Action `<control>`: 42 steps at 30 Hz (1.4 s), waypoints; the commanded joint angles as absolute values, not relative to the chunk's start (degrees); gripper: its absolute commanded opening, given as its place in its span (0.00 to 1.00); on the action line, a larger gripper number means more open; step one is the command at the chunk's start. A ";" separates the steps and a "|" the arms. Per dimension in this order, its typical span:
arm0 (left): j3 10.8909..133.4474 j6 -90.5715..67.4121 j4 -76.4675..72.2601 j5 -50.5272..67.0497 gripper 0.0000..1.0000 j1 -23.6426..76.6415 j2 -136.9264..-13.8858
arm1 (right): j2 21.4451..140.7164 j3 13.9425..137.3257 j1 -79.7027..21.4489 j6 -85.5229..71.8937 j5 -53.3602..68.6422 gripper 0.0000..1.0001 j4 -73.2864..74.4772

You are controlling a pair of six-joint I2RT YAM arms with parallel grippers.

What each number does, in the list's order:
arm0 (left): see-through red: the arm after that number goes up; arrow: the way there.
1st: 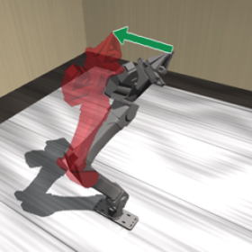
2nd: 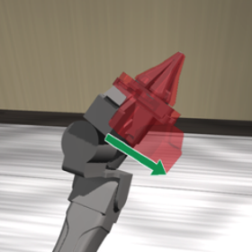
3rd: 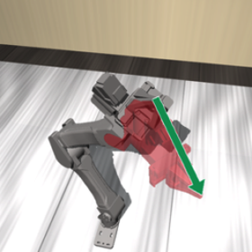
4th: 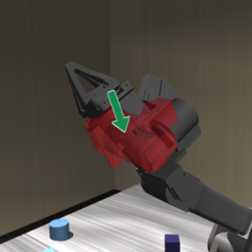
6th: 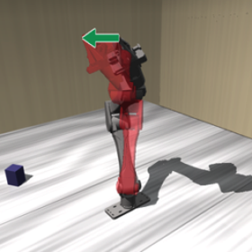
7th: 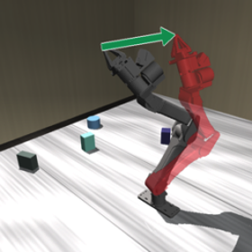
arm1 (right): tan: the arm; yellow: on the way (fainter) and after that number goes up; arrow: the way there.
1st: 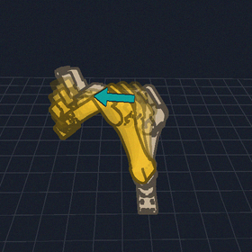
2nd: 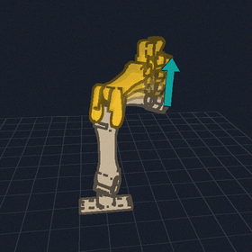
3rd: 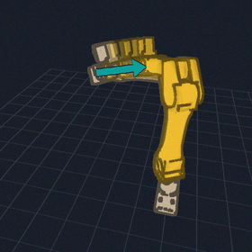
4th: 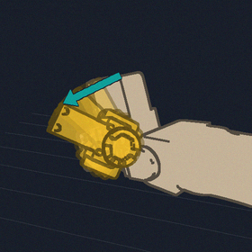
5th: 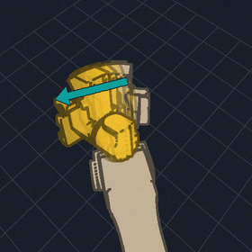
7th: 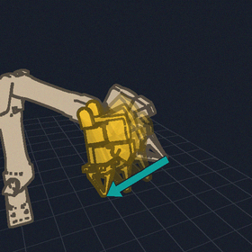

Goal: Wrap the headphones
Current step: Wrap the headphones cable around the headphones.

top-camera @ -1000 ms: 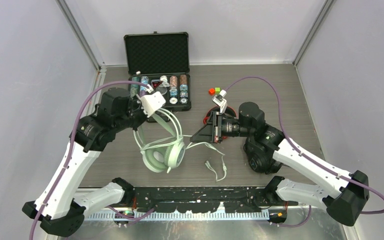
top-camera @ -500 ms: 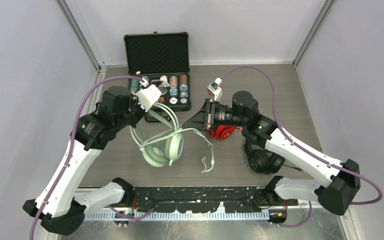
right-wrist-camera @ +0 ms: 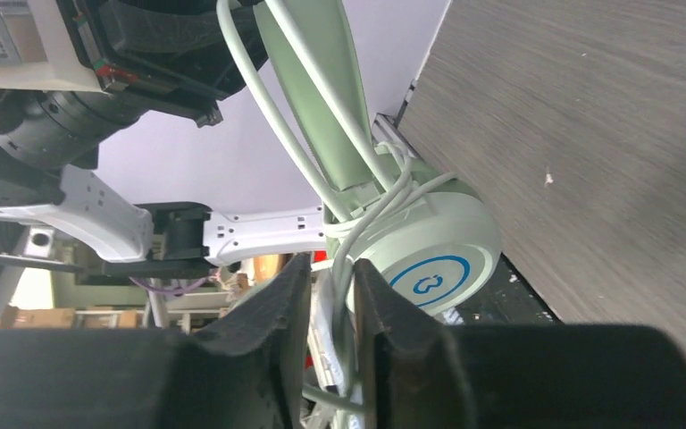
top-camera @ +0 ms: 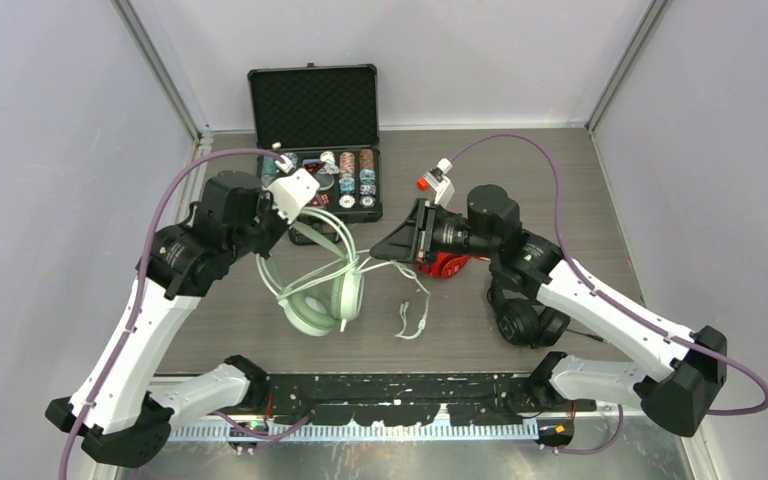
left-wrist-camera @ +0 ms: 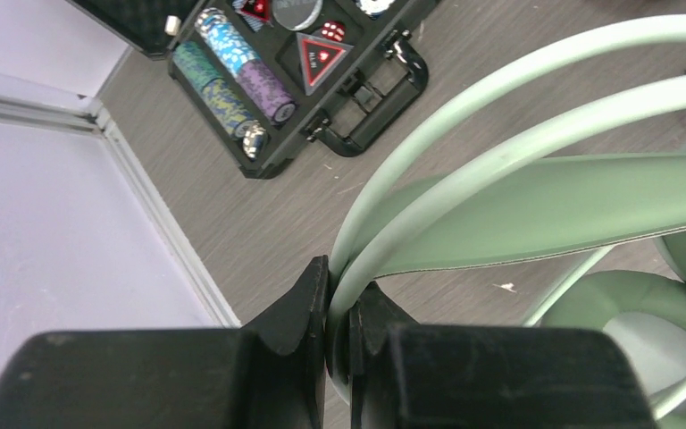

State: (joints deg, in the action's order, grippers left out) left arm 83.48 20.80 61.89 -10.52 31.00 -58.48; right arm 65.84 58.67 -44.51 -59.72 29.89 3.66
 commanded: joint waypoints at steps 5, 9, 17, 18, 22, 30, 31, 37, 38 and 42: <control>83.85 18.65 60.38 -2.75 0.00 30.85 -55.49 | 60.11 57.00 -44.47 -60.52 27.46 0.00 0.59; 82.71 19.52 60.89 -3.51 0.00 30.92 -55.42 | 59.75 56.79 -44.46 -60.24 25.72 0.00 1.31; 82.81 19.18 61.61 -4.66 0.00 30.87 -55.84 | 61.88 58.07 -44.40 -60.72 29.88 0.00 0.51; 82.79 19.16 61.68 -4.80 0.00 30.87 -55.96 | 62.00 57.54 -44.43 -61.60 30.75 0.00 -2.57; 82.62 19.40 61.97 -6.54 0.00 30.93 -56.69 | 62.12 57.00 -44.40 -61.58 30.91 0.25 -3.14; 82.42 17.85 62.55 -11.18 0.00 30.91 -58.88 | 64.84 56.88 -44.40 -63.43 32.31 0.15 -7.62; 82.30 17.48 62.35 -11.62 0.00 30.91 -59.04 | 65.42 57.27 -44.41 -63.37 32.68 0.20 -7.53; 84.20 15.44 64.34 -18.50 0.00 30.87 -61.85 | 65.53 53.86 -44.42 -62.74 35.77 0.12 -14.09; 84.89 15.29 64.91 -19.63 0.00 30.87 -62.44 | 65.56 52.59 -44.45 -61.94 36.16 0.17 -14.44; 87.16 16.13 67.92 -22.39 0.00 30.87 -64.63 | 67.14 48.26 -44.46 -62.62 36.46 0.20 -18.33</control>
